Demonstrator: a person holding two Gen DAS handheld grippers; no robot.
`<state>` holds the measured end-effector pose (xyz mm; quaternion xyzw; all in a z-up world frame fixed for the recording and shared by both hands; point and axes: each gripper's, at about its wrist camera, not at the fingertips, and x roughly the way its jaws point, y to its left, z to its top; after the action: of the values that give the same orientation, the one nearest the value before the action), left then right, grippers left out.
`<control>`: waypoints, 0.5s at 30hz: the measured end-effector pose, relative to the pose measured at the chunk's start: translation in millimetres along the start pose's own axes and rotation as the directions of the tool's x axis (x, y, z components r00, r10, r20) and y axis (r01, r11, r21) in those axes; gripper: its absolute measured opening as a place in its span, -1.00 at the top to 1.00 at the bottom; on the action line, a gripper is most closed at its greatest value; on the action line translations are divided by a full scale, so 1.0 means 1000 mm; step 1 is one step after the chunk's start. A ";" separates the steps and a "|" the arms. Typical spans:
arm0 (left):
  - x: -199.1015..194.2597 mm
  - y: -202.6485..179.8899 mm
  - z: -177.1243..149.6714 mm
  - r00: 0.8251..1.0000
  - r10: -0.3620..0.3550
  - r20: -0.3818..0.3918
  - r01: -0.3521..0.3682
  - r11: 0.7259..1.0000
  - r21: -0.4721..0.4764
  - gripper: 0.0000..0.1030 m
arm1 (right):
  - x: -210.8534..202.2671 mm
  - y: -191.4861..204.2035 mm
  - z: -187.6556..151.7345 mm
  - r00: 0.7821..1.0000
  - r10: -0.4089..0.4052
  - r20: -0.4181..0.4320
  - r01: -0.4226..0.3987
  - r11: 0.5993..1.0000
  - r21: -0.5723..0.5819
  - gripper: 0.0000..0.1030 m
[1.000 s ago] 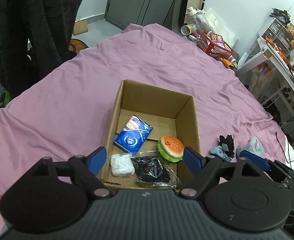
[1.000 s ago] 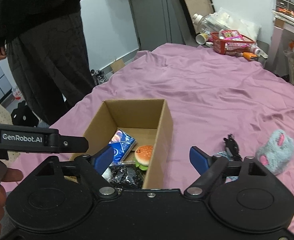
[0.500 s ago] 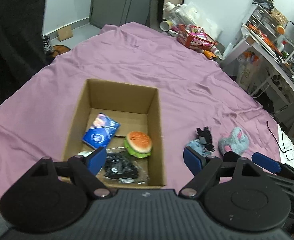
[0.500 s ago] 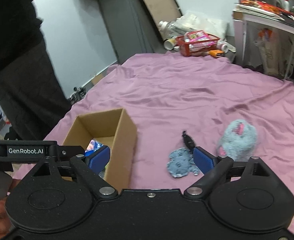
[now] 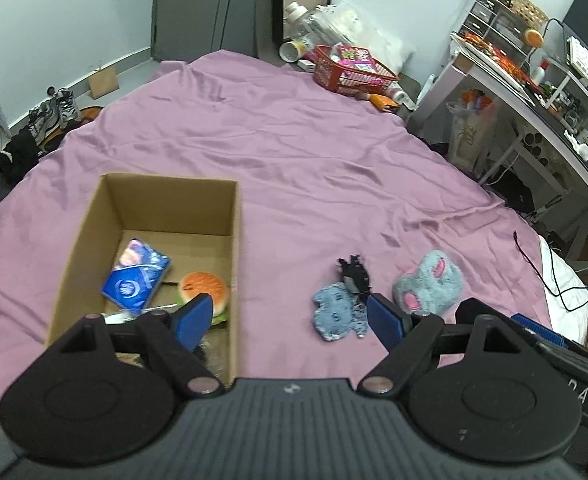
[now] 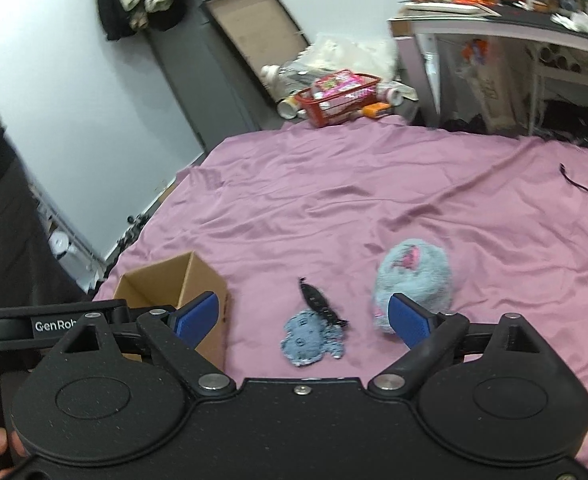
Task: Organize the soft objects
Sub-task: 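Withdraw both tools toward the grey plush and blue-grey cloth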
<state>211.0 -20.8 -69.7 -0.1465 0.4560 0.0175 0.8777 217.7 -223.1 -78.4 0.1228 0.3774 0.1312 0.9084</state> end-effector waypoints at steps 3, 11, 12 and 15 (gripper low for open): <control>0.006 -0.016 0.001 1.000 -0.009 0.000 0.009 1.000 0.017 -0.61 | -0.002 -0.017 0.003 1.000 0.000 0.005 0.000 0.999 0.048 -0.78; 0.025 -0.050 0.003 1.000 -0.023 -0.003 0.023 0.999 0.049 -0.61 | -0.005 -0.050 0.005 1.000 -0.016 0.009 0.015 0.993 0.116 -0.78; 0.028 -0.054 0.003 1.000 -0.022 -0.004 0.022 0.998 0.051 -0.61 | -0.005 -0.054 0.005 1.000 -0.019 0.008 0.018 0.992 0.124 -0.78; 0.038 -0.065 0.004 1.000 -0.029 -0.004 0.029 0.998 0.056 -0.60 | -0.001 -0.068 0.006 0.999 -0.035 0.006 0.034 0.988 0.150 -0.76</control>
<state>247.0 -85.3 -82.3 -0.1286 0.4554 -0.0080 0.8809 231.2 -288.1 -95.0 0.1845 0.3845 0.0862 0.9004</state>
